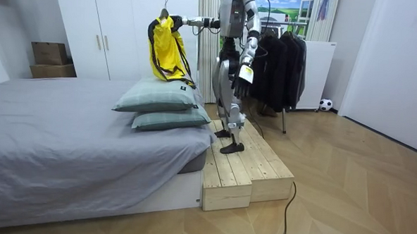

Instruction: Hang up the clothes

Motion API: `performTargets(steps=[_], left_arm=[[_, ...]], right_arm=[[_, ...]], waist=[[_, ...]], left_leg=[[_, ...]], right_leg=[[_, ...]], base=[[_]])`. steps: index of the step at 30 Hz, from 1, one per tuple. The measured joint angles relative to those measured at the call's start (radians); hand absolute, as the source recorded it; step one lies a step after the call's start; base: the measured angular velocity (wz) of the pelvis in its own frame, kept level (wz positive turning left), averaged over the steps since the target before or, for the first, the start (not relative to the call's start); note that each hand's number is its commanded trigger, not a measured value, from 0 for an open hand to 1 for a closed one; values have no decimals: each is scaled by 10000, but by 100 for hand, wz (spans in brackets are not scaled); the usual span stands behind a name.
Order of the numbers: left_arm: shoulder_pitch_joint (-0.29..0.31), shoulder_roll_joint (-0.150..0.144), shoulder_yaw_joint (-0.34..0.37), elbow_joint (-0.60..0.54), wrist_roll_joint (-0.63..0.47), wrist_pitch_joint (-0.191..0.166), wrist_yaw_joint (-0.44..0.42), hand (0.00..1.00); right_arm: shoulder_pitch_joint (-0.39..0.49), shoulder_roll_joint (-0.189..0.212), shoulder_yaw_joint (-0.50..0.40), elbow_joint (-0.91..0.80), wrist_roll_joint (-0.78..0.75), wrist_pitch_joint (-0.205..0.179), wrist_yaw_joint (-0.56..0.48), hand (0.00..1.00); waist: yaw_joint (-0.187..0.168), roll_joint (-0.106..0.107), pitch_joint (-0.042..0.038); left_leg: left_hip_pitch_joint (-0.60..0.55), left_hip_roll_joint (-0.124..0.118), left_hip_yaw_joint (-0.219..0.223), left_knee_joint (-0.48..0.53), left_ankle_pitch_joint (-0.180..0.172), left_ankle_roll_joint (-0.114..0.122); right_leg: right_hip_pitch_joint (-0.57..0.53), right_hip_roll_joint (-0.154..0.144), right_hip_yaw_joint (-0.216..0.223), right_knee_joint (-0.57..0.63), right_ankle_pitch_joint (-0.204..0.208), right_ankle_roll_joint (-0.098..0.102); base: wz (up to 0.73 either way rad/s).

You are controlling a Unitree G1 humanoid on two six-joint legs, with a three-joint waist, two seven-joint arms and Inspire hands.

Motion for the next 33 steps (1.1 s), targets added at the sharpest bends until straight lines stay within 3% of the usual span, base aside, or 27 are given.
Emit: performTargets(steps=[4,6,9,14,18,28,33], left_arm=[[89,-205,-2,594,0,177,-24,0],[40,-292,-20,983,11,388,-95,0],[-55,-351,-203,1540,2,566,-297,0],[-290,-535,-212,2353,11,831,-537,0],[-334,-710,-232,2481,8,1151,-724,0],[-961,-707,-526,2476,37,1257,-959,0],[-1034,-716,-727,2479,111,1417,-1049,0]], right_arm=[[3,-104,12,-905,-539,183,146,100],[44,-98,12,-1668,-805,431,305,100],[187,-99,4,-2620,-936,522,466,100],[227,-99,-4,-3600,-972,531,708,100],[246,-85,-12,-4119,-992,765,1264,100],[311,49,-23,-4325,-1835,1013,1776,100],[393,139,-23,-4699,-2139,1202,1851,100]], waist=[[-1,-233,4],[-56,-424,-47],[-119,-525,-53],[-143,-503,-27],[-315,-502,-13],[-359,-492,-10],[-462,-413,43]], left_leg=[[-17,-2,9,12,-7,16],[-89,3,-5,60,-8,15],[-44,4,-15,65,-9,17],[23,0,-2,45,-42,39],[-2,2,-19,48,-47,33],[15,-12,4,72,-45,35],[19,-2,12,54,-49,38]], right_leg=[[-122,-11,33,191,-18,15],[-136,-5,21,165,-18,12],[-78,-7,11,174,-16,12],[-22,-19,20,179,-13,12],[-3,-27,-46,162,-14,13],[2,-39,-27,160,-22,21],[-3,-36,-54,167,-22,21]], base=[[-3],[0],[0],[0],[4],[0],[0]])
